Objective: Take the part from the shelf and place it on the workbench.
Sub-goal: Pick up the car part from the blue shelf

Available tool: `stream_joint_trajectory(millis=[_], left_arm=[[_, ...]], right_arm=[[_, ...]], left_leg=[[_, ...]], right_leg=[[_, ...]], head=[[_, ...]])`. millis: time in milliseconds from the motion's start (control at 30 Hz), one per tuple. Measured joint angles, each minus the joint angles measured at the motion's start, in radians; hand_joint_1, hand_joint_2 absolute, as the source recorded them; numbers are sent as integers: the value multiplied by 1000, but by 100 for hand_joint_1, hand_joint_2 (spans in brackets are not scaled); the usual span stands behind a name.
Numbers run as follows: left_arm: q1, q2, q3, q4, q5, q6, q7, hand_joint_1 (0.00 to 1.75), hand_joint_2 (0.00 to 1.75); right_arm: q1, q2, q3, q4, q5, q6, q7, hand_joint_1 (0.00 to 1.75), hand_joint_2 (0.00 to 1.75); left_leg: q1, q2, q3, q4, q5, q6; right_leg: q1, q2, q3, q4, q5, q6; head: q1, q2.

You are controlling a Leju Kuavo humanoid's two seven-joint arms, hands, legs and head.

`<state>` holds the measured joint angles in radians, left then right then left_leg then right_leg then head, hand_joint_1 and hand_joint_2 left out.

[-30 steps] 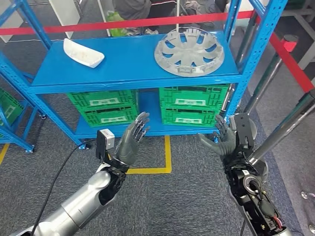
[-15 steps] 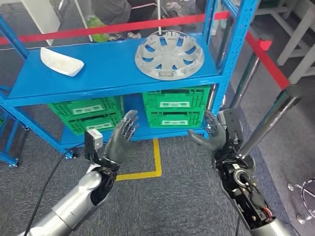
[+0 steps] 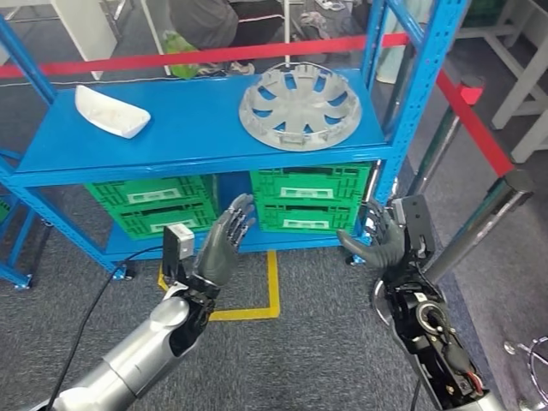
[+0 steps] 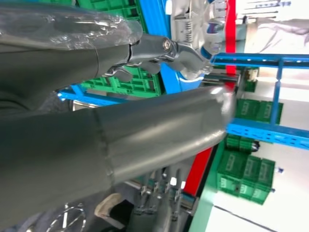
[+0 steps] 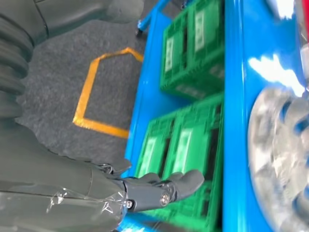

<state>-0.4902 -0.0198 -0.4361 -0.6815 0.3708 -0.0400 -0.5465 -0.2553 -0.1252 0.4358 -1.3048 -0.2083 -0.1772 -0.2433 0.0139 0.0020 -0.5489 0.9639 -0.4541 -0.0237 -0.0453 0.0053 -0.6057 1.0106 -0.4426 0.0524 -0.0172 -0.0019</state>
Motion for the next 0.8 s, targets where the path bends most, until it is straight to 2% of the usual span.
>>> stream_joint_trajectory(millis=[67, 100, 200, 233, 267, 300, 333, 367, 400, 433, 500, 533, 600, 633, 700, 733, 767, 800], left_arm=[[5, 3, 0, -1, 5, 7, 0, 0, 0], [7, 5, 0, -2, 8, 10, 2, 0, 0], [15, 9, 0, -4, 13, 17, 5, 0, 0], [19, 10, 0, -4, 14, 19, 6, 0, 0], [23, 12, 0, -4, 15, 20, 7, 0, 0], [25, 13, 0, -5, 15, 22, 8, 0, 0], [25, 15, 0, -6, 15, 24, 9, 0, 0], [25, 17, 0, -7, 15, 26, 9, 0, 0], [24, 19, 1, -8, 15, 28, 9, 0, 0], [23, 20, 1, -10, 15, 28, 10, 0, 0], [23, 23, 1, -14, 15, 28, 11, 0, 0], [24, 24, 2, -15, 16, 29, 11, 0, 0], [23, 25, 2, -16, 15, 29, 12, 0, 0], [23, 25, 2, -17, 15, 29, 12, 0, 0], [26, 24, 2, -17, 15, 29, 12, 0, 0], [28, 24, 2, -17, 15, 29, 12, 0, 0], [31, 24, 2, -17, 16, 29, 12, 0, 0], [33, 24, 2, -17, 16, 29, 12, 0, 0]], right_arm=[[-4, 0, 0, 0, -3, 6, 3, 0, 175], [-9, -1, -1, 0, -6, 11, 5, 0, 175], [-20, -1, -1, 1, -17, 23, 13, 0, 175], [-20, -1, 0, 2, -19, 26, 15, 0, 175], [-21, -1, 0, 4, -20, 30, 17, 0, 175], [-23, -1, 0, 6, -21, 33, 19, 0, 175], [-26, -1, 0, 7, -21, 36, 20, 0, 175], [-29, -1, 0, 8, -22, 39, 21, 0, 175], [-32, -1, 0, 8, -23, 41, 21, 0, 175], [-35, -1, 0, 8, -25, 42, 22, 0, 175], [-37, -1, 0, 10, -30, 43, 23, 0, 175], [-37, -1, 0, 11, -31, 43, 23, 0, 175], [-42, -2, 0, 12, -32, 43, 22, 0, 175], [-44, -3, 0, 14, -32, 43, 22, 0, 175], [-45, -4, 1, 16, -32, 44, 23, 0, 175], [-43, -5, 2, 18, -32, 45, 23, 0, 175], [-42, -5, 2, 20, -32, 47, 23, 0, 175], [-43, -6, 1, 22, -32, 51, 24, 0, 175]], left_leg=[[1, 1, -11, 28, -6, -8], [3, 1, -34, 67, -17, -10], [4, 0, -159, 254, -77, -13], [3, 0, -191, 288, -81, -12], [2, 0, -205, 285, -66, -8], [0, 0, -198, 242, -30, 0], [-4, 0, -173, 168, 20, 10], [-9, 0, -147, 98, 57, 20], [-16, 0, -125, 43, 76, 29], [-21, 0, -109, 6, 83, 37], [-28, -2, -91, -22, 76, 48], [-26, -2, -75, -37, 83, 51], [-21, -2, -42, -55, 87, 55], [-19, -2, -30, -60, 85, 55], [-21, -3, -16, -60, 73, 58], [-22, -3, -10, -59, 66, 58], [-23, -4, -4, -56, 58, 57], [-23, -6, 4, -51, 49, 56]], right_leg=[[-1, 3, 6, 0, 3, -15], [-1, 4, 11, -2, 2, -19], [4, 6, 24, -7, -8, -30], [6, 6, 29, -7, -14, -32], [9, 7, 36, -7, -19, -34], [12, 9, 44, -7, -25, -34], [14, 10, 52, -9, -32, -35], [15, 10, 61, -11, -37, -34], [14, 11, 67, -17, -40, -32], [12, 12, 72, -26, -41, -27], [10, 12, 85, -38, -32, -12], [10, 10, 91, -39, -31, -5], [13, 5, 82, 2, -43, 0], [13, 3, 56, 53, -62, 1], [15, 2, -20, 181, -110, 4], [16, 2, -53, 223, -126, 7], [17, 2, -70, 230, -124, 9], [17, 2, -68, 197, -98, 10]], head=[[-12, 0], [-18, 0], [-40, 0], [-45, 0], [-49, 0], [-53, 0], [-58, 0], [-58, 0], [-58, 0], [-60, 0], [-63, 0], [-65, 0], [-57, 0], [-51, 0], [-40, 0], [-35, 0], [-32, 0], [-28, 0]])
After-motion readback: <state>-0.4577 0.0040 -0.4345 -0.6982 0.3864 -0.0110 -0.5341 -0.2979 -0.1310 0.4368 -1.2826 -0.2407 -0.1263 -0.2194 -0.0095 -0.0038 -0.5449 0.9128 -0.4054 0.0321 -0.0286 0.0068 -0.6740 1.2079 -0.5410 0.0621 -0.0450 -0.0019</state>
